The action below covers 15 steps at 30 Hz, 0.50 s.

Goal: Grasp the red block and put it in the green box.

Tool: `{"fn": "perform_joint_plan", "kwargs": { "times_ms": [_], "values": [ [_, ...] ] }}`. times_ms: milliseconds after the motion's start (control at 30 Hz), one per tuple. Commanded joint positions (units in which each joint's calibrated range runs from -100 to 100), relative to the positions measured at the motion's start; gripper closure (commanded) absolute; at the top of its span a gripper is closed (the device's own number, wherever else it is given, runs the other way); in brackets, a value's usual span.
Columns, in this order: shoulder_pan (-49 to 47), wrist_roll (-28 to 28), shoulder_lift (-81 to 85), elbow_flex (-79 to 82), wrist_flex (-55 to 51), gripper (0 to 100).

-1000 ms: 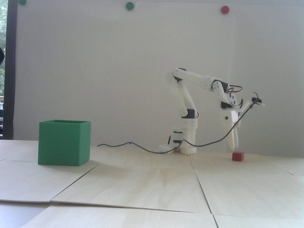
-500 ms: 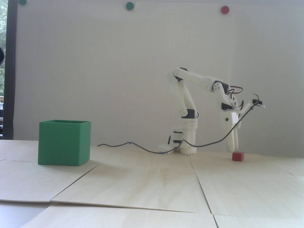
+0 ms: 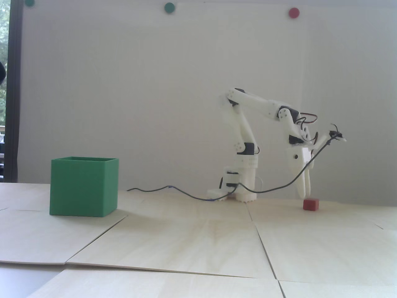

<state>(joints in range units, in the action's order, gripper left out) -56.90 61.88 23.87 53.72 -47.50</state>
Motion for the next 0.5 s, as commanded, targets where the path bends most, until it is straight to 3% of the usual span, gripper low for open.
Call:
{"fn": "perform_joint_plan", "kwargs": {
  "times_ms": [0,467],
  "values": [
    [0.7,0.0,-0.1,-0.2,1.3,74],
    [0.8,0.0,-0.2,1.5,2.8,74]
  ]
}}
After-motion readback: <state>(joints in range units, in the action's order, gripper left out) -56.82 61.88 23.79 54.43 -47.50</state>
